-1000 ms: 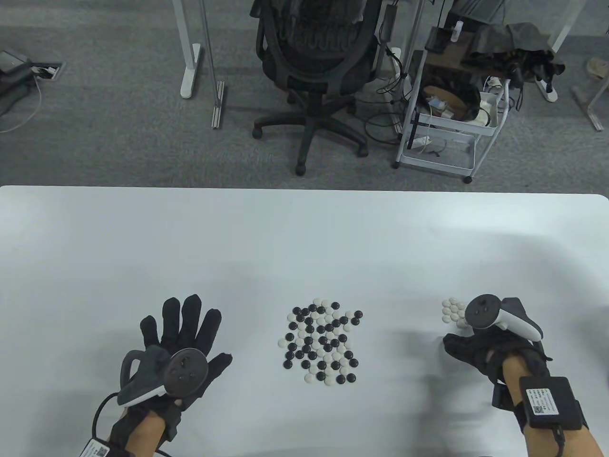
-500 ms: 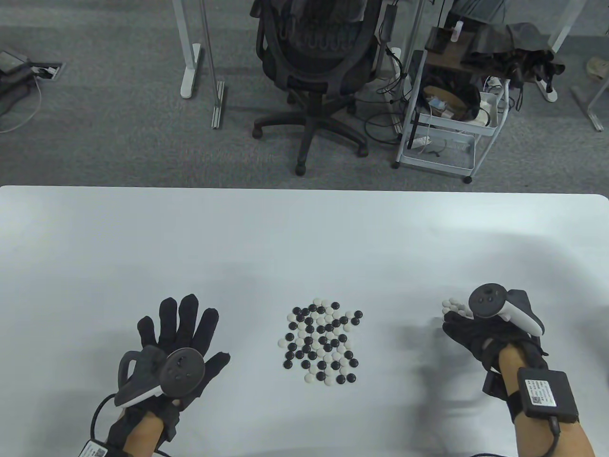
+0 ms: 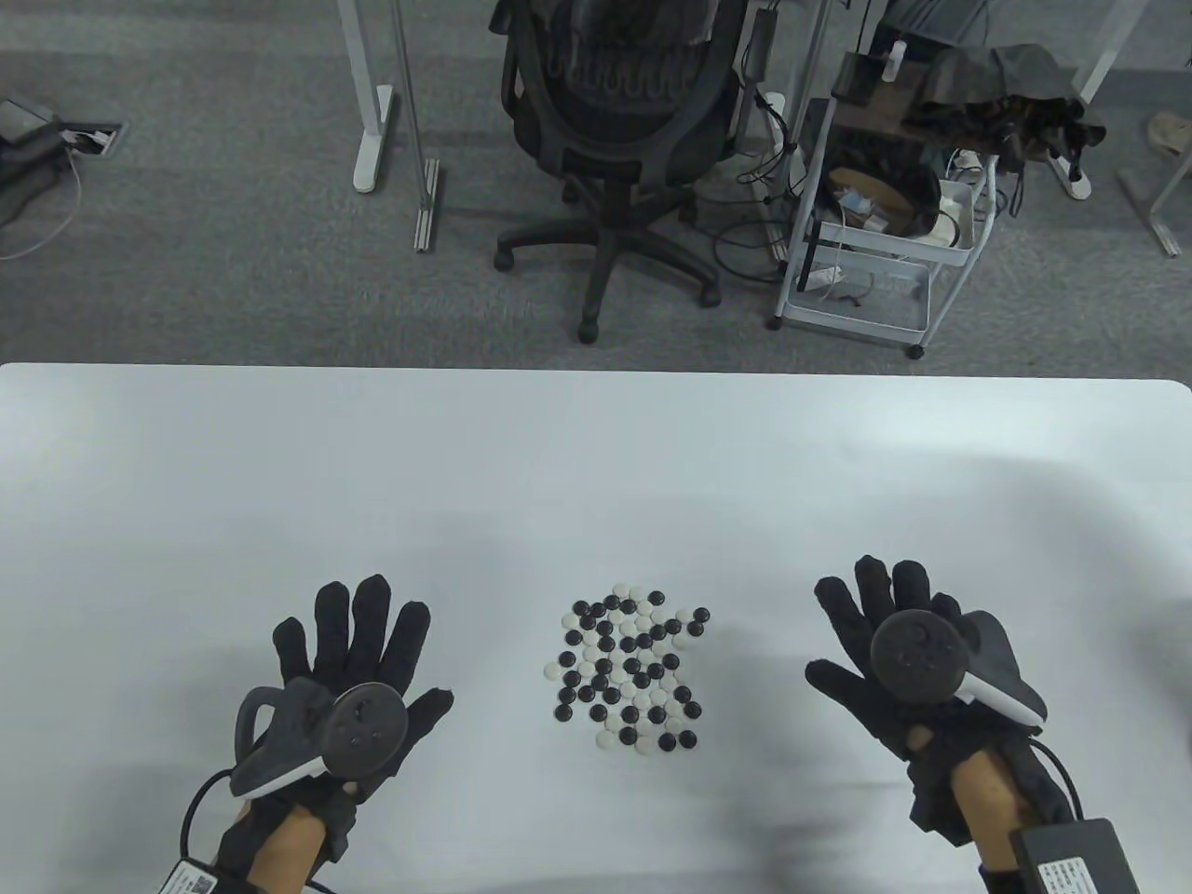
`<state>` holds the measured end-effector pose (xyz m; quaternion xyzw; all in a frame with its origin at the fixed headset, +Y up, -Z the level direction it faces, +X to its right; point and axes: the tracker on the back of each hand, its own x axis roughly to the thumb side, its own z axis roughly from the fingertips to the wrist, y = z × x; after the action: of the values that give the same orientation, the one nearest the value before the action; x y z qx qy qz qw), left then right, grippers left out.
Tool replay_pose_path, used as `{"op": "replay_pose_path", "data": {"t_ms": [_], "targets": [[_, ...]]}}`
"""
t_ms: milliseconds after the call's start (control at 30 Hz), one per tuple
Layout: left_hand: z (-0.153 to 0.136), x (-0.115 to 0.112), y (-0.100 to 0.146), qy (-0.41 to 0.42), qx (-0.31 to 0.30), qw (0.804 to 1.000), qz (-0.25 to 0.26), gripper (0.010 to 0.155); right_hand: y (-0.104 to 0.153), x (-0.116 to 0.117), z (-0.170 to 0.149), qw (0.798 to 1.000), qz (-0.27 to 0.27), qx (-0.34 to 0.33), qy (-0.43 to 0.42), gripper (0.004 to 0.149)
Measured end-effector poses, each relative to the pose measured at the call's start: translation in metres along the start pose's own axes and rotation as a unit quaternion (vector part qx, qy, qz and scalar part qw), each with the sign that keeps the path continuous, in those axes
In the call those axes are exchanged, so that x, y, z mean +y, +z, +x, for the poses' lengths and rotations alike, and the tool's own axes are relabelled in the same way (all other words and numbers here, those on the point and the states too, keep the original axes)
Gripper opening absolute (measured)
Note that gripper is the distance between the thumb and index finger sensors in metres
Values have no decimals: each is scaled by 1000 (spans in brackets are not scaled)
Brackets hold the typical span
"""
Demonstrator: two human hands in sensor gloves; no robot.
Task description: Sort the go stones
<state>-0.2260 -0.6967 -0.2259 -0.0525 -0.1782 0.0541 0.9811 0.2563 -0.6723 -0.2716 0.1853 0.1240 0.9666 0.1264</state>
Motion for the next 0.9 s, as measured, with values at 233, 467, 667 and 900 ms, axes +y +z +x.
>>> {"op": "replay_pose_path", "data": {"t_ms": [233, 467, 667, 900], "targets": [[2, -1, -1, -6, 2, 1000, 1, 77, 9, 13, -12, 997, -75, -5, -9, 78], [2, -4, -4, -12, 9, 1000, -9, 77, 10, 27, -25, 998, -55, 1, -1, 78], [3, -5, -5, -11, 16, 1000, -12, 76, 8, 29, -32, 999, -52, 5, -12, 78], [10, 23, -29, -28, 22, 999, 25, 73, 8, 26, -33, 998, -52, 1, -28, 78]]}}
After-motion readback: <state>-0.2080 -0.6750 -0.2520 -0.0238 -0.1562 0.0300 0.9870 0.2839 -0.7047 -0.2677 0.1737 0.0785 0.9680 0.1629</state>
